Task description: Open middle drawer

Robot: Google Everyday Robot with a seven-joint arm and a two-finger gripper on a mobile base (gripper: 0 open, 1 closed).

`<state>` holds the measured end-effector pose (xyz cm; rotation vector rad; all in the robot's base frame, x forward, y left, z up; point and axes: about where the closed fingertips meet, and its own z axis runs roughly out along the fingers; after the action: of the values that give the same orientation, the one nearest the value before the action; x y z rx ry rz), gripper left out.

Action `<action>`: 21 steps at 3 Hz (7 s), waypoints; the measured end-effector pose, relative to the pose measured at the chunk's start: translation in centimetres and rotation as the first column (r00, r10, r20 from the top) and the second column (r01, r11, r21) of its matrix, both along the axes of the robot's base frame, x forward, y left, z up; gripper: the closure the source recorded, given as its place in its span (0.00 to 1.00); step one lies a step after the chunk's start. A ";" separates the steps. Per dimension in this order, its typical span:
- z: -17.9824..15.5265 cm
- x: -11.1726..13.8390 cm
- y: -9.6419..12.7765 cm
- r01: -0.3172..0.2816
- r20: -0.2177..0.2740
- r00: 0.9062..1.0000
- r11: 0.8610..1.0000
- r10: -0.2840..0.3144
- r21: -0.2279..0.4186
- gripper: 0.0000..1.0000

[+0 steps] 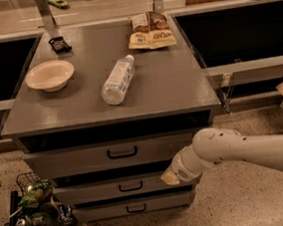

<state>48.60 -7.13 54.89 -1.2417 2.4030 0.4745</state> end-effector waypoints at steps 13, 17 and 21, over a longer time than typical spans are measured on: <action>-6.5 1.8 -0.4 0.022 -0.039 0.999 0.992 -0.017 0.126 0.00; -6.5 0.3 -0.3 0.028 -0.006 1.000 0.992 -0.027 0.123 0.00; -8.6 3.2 1.1 0.028 -0.029 0.999 0.991 -0.024 0.134 0.00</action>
Offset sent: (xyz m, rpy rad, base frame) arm 0.0000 0.0000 0.0000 0.0000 0.0000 0.0000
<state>51.84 -6.05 46.24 -1.1517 2.3633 0.6383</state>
